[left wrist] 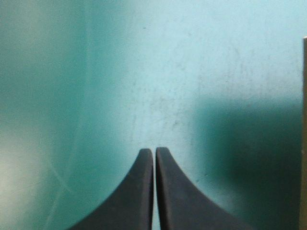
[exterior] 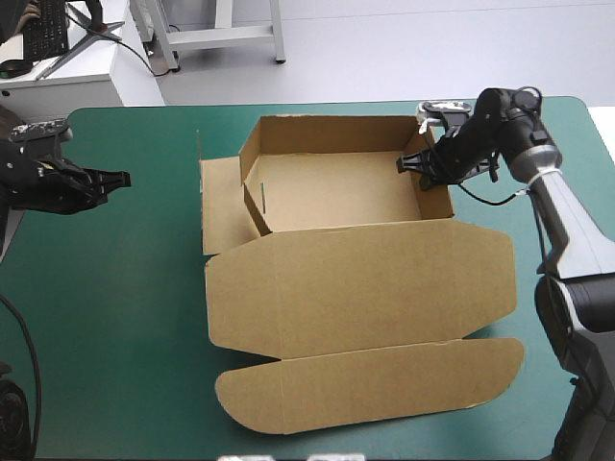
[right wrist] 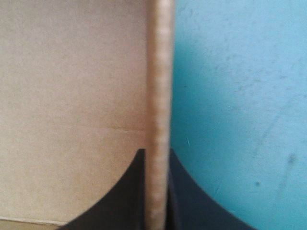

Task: Fold the box

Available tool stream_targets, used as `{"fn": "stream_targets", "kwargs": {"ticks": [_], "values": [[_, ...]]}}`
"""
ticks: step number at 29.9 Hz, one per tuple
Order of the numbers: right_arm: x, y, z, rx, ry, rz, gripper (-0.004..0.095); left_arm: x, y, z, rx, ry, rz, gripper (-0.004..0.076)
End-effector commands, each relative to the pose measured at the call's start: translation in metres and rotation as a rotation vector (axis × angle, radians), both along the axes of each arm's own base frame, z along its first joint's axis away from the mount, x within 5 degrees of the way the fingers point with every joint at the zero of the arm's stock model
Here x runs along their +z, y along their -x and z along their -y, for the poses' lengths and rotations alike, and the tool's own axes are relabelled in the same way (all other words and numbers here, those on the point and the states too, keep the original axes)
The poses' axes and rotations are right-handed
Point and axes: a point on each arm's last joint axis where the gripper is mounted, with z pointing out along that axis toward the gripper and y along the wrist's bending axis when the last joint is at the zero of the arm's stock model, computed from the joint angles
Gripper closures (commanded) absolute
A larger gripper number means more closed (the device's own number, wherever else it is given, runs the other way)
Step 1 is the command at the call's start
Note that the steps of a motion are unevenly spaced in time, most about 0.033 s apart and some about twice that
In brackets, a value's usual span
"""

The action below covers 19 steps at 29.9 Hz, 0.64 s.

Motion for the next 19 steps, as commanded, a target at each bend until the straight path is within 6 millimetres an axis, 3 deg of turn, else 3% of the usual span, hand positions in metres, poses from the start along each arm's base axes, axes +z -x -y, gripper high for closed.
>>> {"fn": "stream_targets", "kwargs": {"ticks": [1,5,8,13,16,19], "values": [[0.060,0.025,0.021,-0.021,-0.107,0.137,0.0909,0.019,-0.002,-0.001,-0.002,0.158,0.120,0.0724],[0.084,0.039,0.038,-0.047,-0.166,0.201,0.0909,0.011,-0.011,0.002,-0.039,0.227,0.111,0.0724],[0.095,0.049,0.040,-0.039,-0.145,0.239,0.0909,0.006,-0.016,0.003,-0.055,0.263,0.092,0.0724],[0.101,0.053,0.040,-0.033,-0.150,0.255,0.0909,0.001,-0.017,0.008,-0.117,0.249,0.064,0.0700],[0.101,0.054,0.038,-0.028,-0.178,0.252,0.0909,0.000,-0.016,0.019,-0.167,0.252,0.042,0.0613],[0.102,0.054,0.037,-0.023,-0.185,0.253,0.0909,0.002,-0.017,0.033,-0.258,0.248,0.067,0.0472]]}}
